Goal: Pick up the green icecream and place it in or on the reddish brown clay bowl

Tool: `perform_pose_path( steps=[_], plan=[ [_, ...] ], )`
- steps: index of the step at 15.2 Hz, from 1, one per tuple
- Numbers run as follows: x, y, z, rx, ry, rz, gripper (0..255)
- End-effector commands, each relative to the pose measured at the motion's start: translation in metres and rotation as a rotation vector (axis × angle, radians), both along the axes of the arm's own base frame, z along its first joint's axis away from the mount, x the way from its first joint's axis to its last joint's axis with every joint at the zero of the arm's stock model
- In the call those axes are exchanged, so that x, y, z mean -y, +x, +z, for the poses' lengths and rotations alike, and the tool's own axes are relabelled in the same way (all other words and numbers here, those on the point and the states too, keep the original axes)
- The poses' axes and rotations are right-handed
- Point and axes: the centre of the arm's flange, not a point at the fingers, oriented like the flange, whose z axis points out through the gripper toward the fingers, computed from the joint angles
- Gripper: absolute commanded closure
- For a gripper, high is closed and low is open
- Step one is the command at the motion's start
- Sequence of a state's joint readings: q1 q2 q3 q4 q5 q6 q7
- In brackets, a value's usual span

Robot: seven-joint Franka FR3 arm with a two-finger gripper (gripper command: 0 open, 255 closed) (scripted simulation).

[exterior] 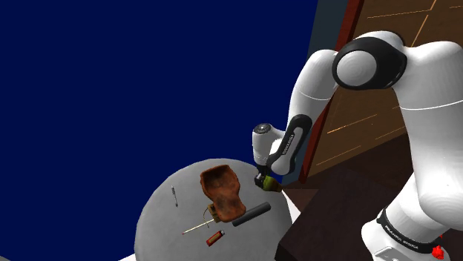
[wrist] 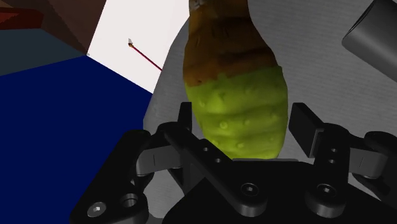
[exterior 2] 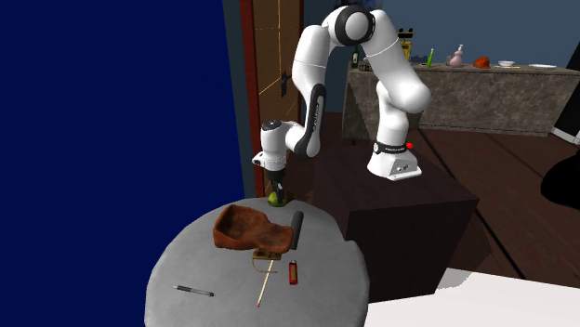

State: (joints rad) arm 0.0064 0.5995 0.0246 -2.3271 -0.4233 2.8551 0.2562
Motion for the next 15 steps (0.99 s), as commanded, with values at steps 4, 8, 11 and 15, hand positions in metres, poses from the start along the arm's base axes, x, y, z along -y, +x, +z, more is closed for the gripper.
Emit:
perform_pose_path(
  steps=[4,8,11,15],
  plan=[
    [0.000,0.000,0.009,-0.002,0.000,0.000,255],
    [0.000,0.000,0.030,-0.002,0.000,0.000,255],
    [0.000,0.000,0.046,-0.002,0.000,0.000,255],
    [0.000,0.000,0.067,-0.002,0.000,0.000,255]
  ],
)
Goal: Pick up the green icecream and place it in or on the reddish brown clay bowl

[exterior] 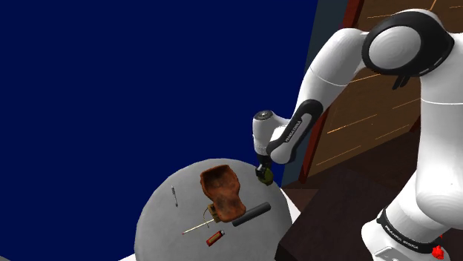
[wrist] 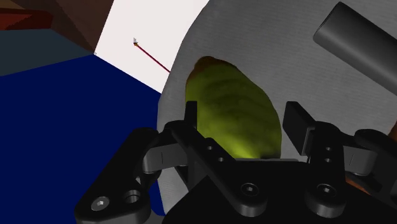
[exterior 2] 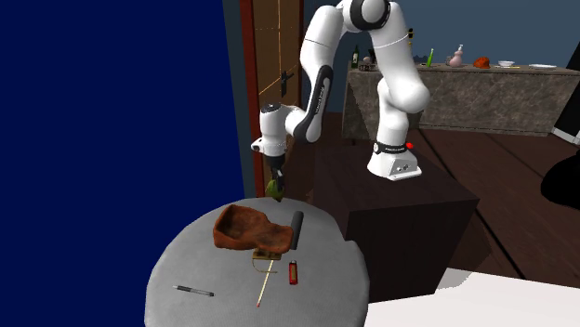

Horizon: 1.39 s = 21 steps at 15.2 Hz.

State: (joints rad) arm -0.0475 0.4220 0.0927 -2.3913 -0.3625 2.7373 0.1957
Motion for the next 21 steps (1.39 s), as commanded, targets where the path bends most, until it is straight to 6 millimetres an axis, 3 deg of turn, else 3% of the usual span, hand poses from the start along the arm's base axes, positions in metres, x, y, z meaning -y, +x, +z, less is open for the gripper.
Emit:
perform_pose_path(
  steps=[1,21],
  plan=[
    [0.000,0.000,0.011,0.000,0.000,0.000,255],
    [0.000,0.000,0.114,0.000,0.000,0.000,255]
  ],
)
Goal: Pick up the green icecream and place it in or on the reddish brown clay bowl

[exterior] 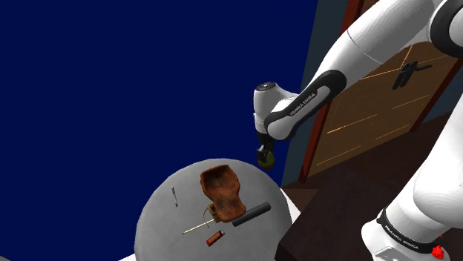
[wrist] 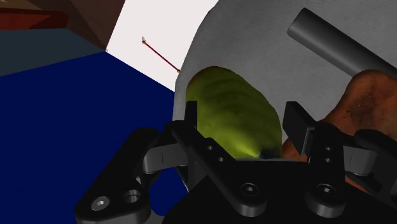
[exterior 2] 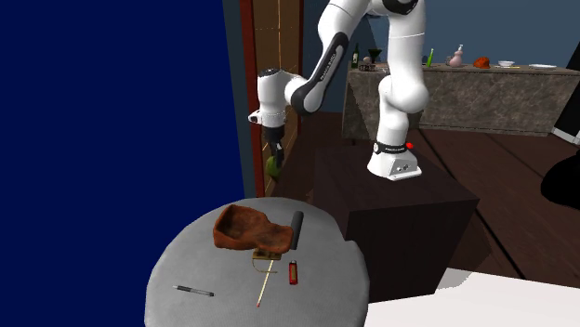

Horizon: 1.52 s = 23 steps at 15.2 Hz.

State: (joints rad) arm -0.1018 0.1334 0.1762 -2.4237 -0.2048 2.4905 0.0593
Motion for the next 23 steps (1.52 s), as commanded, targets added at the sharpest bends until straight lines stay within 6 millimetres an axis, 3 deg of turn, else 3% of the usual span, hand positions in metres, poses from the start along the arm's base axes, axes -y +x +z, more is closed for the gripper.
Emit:
perform_pose_path(
  steps=[1,17,23],
  plan=[
    [-0.012,0.006,0.004,0.000,0.000,0.000,255],
    [-0.192,0.115,0.024,0.000,0.000,0.000,255],
    [-0.197,0.118,-0.002,0.000,0.000,0.000,255]
  ],
)
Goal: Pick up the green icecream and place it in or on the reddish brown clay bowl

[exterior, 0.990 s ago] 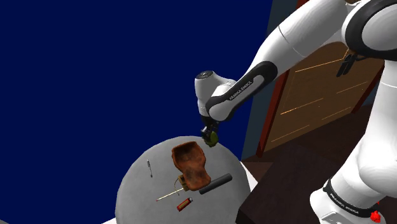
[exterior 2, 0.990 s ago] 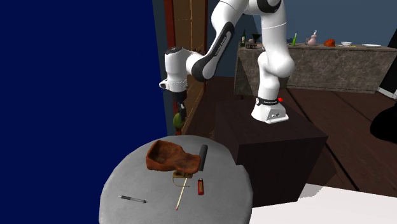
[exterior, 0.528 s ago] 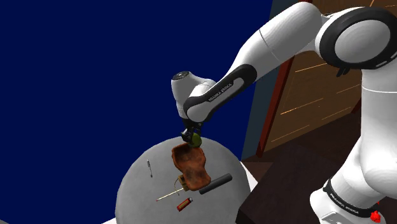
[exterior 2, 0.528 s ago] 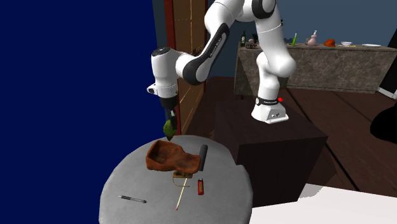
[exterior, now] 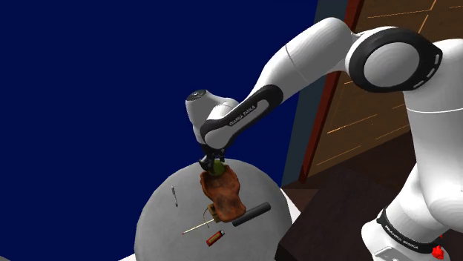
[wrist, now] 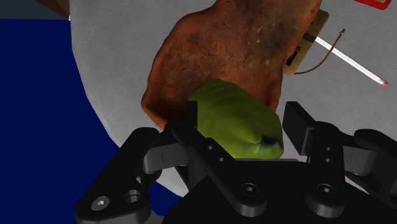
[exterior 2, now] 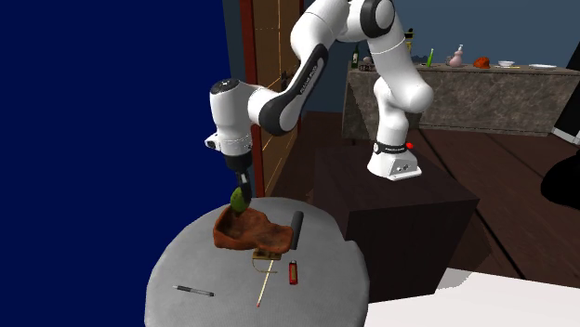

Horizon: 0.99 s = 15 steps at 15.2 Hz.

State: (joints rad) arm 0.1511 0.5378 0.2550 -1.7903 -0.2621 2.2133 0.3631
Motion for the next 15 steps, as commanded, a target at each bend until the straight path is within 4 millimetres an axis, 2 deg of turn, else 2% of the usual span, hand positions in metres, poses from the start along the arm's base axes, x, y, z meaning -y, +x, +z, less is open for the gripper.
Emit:
perform_pose_path(
  steps=[1,12,15],
  plan=[
    [0.001,0.001,-0.010,0.001,0.000,0.000,255],
    [0.001,0.001,-0.069,0.001,0.000,0.000,255],
    [0.001,0.001,-0.069,0.001,0.000,0.000,255]
  ],
)
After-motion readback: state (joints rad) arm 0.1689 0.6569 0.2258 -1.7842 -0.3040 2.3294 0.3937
